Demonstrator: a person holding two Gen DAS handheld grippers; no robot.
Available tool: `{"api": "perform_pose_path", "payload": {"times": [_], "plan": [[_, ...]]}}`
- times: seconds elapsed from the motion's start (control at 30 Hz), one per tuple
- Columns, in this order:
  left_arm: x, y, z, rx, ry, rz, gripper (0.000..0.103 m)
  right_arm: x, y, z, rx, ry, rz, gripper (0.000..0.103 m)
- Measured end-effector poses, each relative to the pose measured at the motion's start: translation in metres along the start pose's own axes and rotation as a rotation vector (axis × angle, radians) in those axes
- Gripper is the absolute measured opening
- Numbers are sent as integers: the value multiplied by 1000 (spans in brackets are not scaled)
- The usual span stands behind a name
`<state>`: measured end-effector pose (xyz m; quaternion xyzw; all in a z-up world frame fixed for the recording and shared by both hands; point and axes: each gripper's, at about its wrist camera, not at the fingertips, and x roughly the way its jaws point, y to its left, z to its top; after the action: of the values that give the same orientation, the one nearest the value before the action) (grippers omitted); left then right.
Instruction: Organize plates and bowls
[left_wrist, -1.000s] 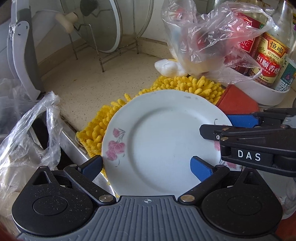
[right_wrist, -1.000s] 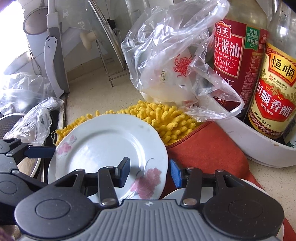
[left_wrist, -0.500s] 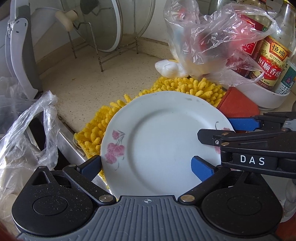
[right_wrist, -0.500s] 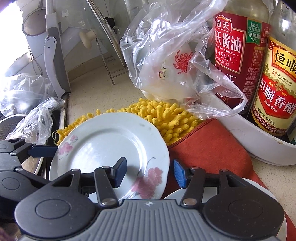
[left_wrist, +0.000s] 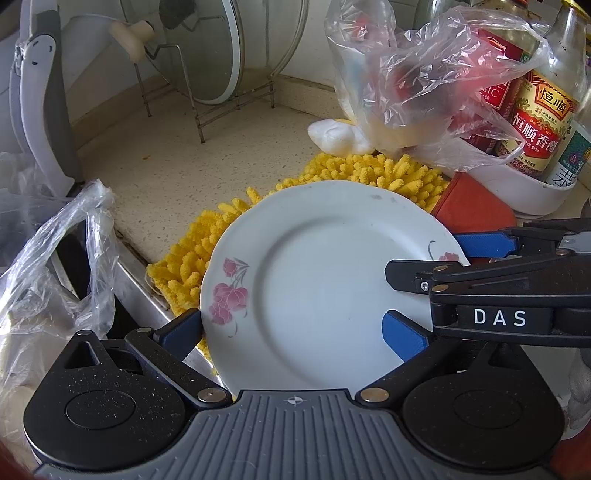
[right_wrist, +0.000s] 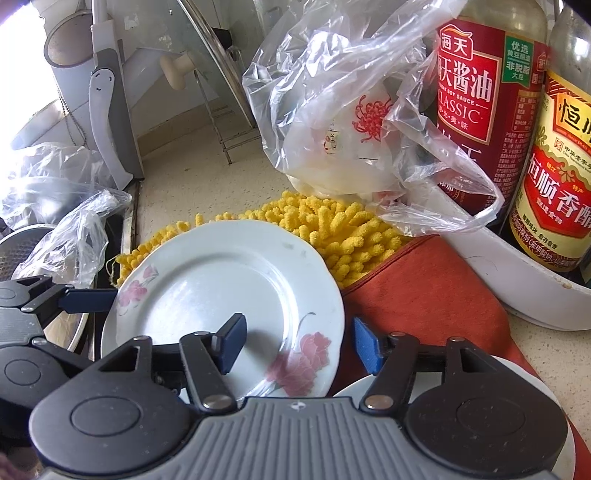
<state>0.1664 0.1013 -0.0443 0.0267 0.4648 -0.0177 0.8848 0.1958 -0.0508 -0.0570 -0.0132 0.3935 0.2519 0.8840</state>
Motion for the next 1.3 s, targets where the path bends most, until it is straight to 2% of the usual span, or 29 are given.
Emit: {"api": "perform_pose_path", "payload": {"times": [0.03, 0.1, 0.13, 0.27, 0.33, 0.4, 0.5, 0.8, 0.93, 1.1, 1.3], "plan": [[0, -1, -1, -1, -2, 1, 103, 0, 1, 0, 1, -1, 2, 66], [-1, -1, -1, -2, -7, 0, 103, 1, 0, -1, 14, -8, 21, 76], [-1, -1, -2, -4, -8, 0, 103, 1, -2, -2, 22, -11, 40, 78], [-1, 0, -2, -6, -9, -3, 103, 1, -2, -1, 20, -4, 48, 79], [-1, 0, -2, -7, -10, -1, 103, 0, 0, -1, 21, -8, 34, 74], [-1, -1, -2, -8, -11, -3, 103, -1, 3, -2, 10, -15, 18, 61], [-2, 0, -1, -20, -15, -1, 100, -4, 2, -4, 11, -18, 1, 52], [-8, 11, 3, -57, -17, -12, 93, -17, -5, -3, 97, -28, 18, 51], [-7, 16, 5, -57, -25, -15, 93, -25, -2, -3, 98, -46, 20, 51], [1, 11, 8, 12, -45, 14, 94, -10, -8, -5, 156, -16, 17, 50], [3, 21, 3, -19, -62, -13, 98, -17, -10, -13, 171, -54, 39, 52]]}}
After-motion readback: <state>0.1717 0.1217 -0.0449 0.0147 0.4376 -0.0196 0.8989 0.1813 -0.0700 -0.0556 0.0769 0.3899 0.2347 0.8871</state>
